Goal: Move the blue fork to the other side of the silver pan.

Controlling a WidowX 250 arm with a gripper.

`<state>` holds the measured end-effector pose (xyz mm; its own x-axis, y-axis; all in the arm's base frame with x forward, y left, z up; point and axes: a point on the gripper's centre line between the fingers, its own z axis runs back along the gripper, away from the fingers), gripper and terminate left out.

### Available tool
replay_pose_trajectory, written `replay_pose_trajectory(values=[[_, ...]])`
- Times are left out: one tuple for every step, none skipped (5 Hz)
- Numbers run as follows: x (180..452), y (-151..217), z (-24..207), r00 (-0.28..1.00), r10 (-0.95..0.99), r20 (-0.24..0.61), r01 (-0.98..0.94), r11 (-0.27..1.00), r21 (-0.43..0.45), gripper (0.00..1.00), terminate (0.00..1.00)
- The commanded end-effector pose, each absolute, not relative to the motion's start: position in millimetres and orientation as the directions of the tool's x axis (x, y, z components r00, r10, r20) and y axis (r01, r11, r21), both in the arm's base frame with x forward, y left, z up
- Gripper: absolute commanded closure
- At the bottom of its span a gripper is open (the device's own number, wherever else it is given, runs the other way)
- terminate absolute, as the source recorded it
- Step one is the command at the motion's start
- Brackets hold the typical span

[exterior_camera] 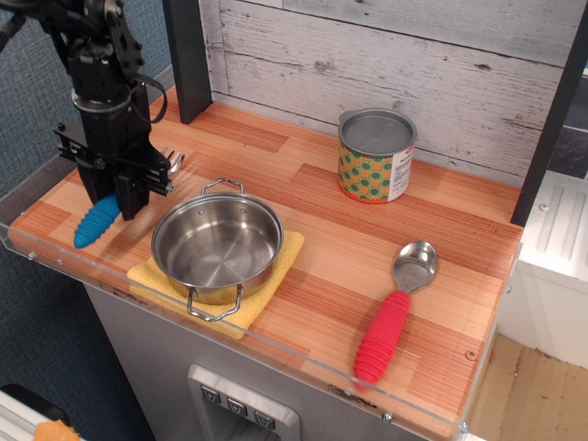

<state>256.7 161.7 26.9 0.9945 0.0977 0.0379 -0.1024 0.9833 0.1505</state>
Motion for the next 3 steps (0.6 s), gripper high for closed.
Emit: replay_pose_trajectory(values=[[260.8, 163.1, 27.5, 0.991, 0.103, 0.082, -0.115, 0.979, 0.166, 1.00, 0.00], [259.5, 165.9, 23.1, 0.992, 0.106, 0.071, -0.116, 0.979, 0.167, 1.00, 0.00], [259.3, 168.8, 19.6, 0.991, 0.111, 0.080, -0.123, 0.979, 0.164, 1.00, 0.00]])
